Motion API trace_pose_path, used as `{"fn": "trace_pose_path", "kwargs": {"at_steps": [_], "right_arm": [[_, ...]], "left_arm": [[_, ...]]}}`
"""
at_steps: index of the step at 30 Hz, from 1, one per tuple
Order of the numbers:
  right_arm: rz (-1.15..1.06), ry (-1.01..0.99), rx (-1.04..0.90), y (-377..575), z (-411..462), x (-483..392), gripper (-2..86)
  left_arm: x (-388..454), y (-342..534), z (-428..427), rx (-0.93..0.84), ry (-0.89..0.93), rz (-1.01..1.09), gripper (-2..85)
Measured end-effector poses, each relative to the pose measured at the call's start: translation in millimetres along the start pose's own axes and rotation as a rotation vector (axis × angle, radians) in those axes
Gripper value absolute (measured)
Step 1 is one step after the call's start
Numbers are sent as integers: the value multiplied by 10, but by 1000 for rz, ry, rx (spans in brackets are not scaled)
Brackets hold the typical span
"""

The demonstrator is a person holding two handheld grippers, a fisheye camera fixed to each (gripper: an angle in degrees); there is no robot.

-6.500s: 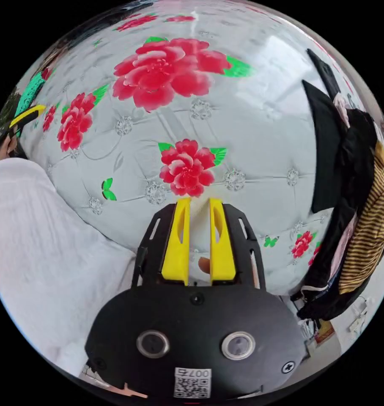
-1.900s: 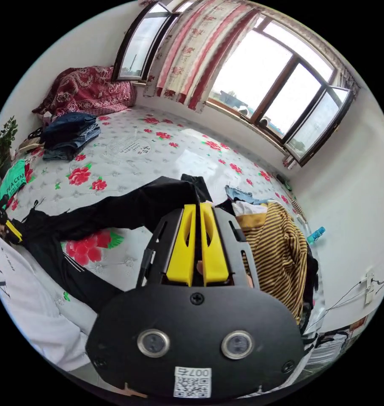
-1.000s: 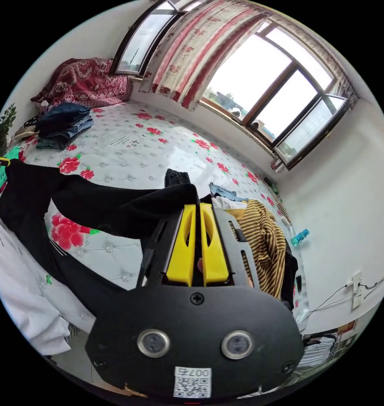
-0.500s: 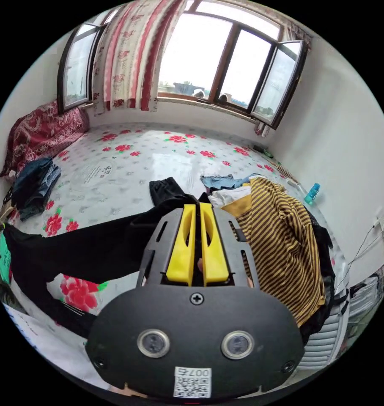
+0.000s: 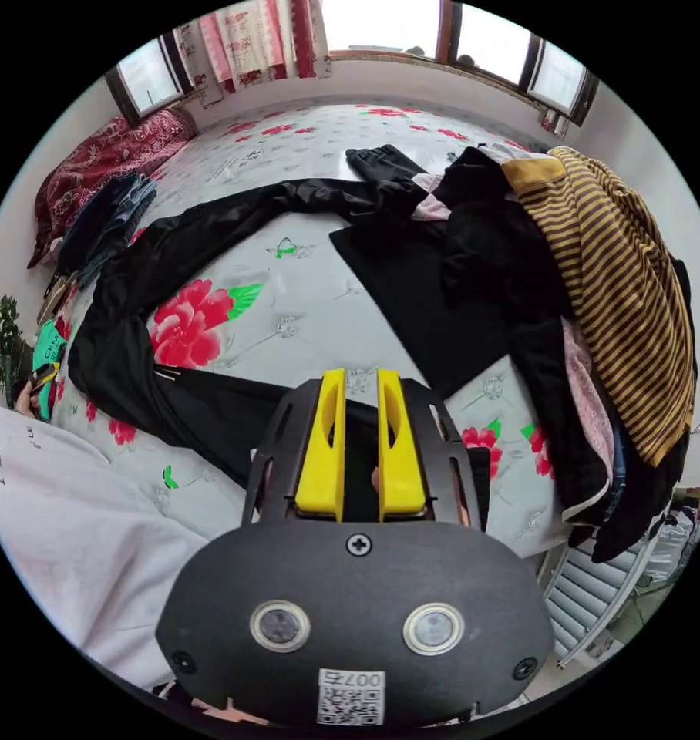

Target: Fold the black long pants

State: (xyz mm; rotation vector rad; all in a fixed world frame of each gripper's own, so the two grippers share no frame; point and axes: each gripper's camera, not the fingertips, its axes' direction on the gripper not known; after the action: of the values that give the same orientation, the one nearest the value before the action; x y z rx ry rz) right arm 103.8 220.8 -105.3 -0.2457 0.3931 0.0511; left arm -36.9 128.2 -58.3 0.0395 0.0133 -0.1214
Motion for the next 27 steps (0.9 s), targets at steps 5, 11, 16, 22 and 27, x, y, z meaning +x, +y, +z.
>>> {"fn": "trace_pose_path", "kwargs": {"at_steps": [5, 11, 16, 22, 27], "right_arm": [[-104, -7, -163, 456, 100, -3, 94], [-310, 40, -295, 327, 611, -328, 83], [-360, -36, -333, 99, 549, -219, 17], [-356, -529, -290, -618, -581, 508, 1], [12, -158, 60, -1362, -838, 1139, 2]], "left_arm": [[-115, 58, 169, -17, 83, -53, 101], [102, -273, 543, -97, -18, -57, 90], [127, -313, 475, -89, -24, 0, 26], [15, -341, 122, -14, 64, 27, -4], [8, -435, 183, -32, 101, -26, -6]]}}
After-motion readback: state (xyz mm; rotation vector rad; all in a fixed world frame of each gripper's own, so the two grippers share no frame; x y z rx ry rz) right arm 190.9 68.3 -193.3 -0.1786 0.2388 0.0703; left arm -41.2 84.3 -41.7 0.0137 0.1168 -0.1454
